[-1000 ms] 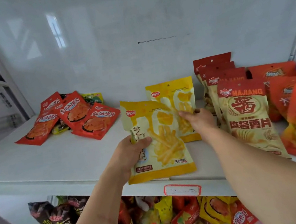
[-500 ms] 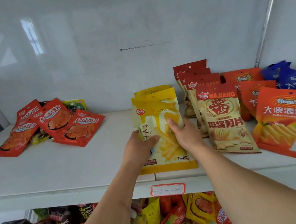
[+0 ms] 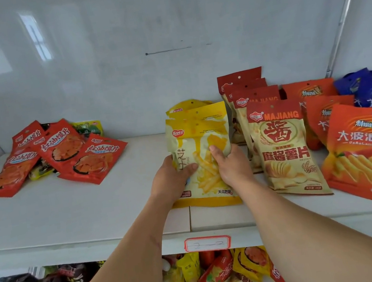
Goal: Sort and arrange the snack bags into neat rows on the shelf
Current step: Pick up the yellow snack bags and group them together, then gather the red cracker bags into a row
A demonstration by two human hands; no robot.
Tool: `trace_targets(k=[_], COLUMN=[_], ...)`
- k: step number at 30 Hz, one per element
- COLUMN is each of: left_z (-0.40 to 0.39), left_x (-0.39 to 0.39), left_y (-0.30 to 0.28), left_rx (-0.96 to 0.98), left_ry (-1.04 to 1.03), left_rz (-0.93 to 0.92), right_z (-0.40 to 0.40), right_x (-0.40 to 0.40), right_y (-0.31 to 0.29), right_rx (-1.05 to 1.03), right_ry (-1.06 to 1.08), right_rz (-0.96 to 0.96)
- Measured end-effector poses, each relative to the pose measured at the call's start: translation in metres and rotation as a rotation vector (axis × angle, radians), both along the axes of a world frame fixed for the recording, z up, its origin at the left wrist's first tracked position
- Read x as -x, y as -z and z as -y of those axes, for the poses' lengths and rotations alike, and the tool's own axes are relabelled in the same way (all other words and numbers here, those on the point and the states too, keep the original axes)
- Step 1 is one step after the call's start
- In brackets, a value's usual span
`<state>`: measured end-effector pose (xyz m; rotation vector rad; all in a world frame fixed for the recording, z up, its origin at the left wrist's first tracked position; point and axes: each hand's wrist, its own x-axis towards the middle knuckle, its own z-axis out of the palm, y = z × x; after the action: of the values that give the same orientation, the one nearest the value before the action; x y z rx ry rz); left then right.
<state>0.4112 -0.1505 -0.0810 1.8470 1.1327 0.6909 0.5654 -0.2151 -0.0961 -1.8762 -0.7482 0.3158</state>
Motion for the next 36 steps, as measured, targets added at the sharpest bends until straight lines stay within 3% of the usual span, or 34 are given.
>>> trace_targets(k=[8,15,18,22,26,36], left_z=[0.005,0.011,0.007,-0.007,-0.028,-0.079], left_x=[0.001,0.040,0.069,0.112,0.163,0.251], left_y=[-0.004,-0.007,-0.009,-0.012,-0.010,-0.014], left_rx=[-0.077,-0.305,-0.487,-0.818,-1.027,-1.038], left_ry=[-0.084,-0.176,-0.163,-0.113,-0.066,-0.120], left_rz=[-0.086,-0.274,-0.400,-0.567,-0.684,-0.794], right_z=[0.002,0.014,0.006,-0.014,-0.038,-0.099], right_x=[0.001,0.029,0.048,0.090,0.143,0.230], right_y=[-0.004,-0.029,-0.033,-0.040,-0.043,-0.040], right_rx=[0.078,0.202,0.119,0.169,0.188,0.279], right_ry=[0.020,0.107,-0.013,-0.255,-0.380,-0.395], right_rz=[0.131,0.744,1.047,1.251,1.304,1.143])
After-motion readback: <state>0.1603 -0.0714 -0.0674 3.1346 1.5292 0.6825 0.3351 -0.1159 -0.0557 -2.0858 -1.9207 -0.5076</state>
